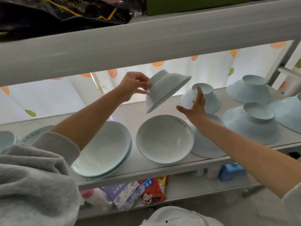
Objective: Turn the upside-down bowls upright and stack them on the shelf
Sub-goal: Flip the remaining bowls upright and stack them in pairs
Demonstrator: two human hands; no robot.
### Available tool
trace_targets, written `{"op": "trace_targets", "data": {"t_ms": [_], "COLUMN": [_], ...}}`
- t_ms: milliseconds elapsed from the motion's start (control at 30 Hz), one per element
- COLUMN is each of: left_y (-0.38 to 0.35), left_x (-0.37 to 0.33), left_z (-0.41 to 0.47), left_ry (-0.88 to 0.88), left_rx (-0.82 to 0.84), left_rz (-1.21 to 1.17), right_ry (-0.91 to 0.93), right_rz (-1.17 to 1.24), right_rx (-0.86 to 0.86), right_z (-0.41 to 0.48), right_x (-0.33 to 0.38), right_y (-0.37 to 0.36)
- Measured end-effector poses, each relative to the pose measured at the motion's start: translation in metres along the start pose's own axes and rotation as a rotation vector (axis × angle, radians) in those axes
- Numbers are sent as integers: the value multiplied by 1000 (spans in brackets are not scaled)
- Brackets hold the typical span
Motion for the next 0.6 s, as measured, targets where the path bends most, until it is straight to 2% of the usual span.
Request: {"op": "trace_targets", "data": {"t_ms": [133, 233, 400, 600], "left_y": [-23, -34, -27, -7], "left_x": [5, 18, 39, 54], "left_z": [-23, -36, -48, -61], "left_ry": [75, 170, 409, 627], "left_rx": [218, 326, 320, 376], "left_rz": [-281, -332, -228, -160], "right_ry": [-80, -185, -125, -67], "right_rz": [270, 357, 37, -171], "right_rx": [-50, -91, -134, 13], "right_z": [10, 12, 4, 0], "right_x": [1, -10, -22, -14], "right_y": [2, 6, 10, 4]}}
Point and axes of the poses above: each hand's wrist, its own z-axis towards the middle knuckle, its own y-axis out of the back of the hand, x = y × z, the point moved 5 cm from there along z, towards the middle knuckle, and after that the axes turned 11 degrees about -z, right-handed, at the moved point
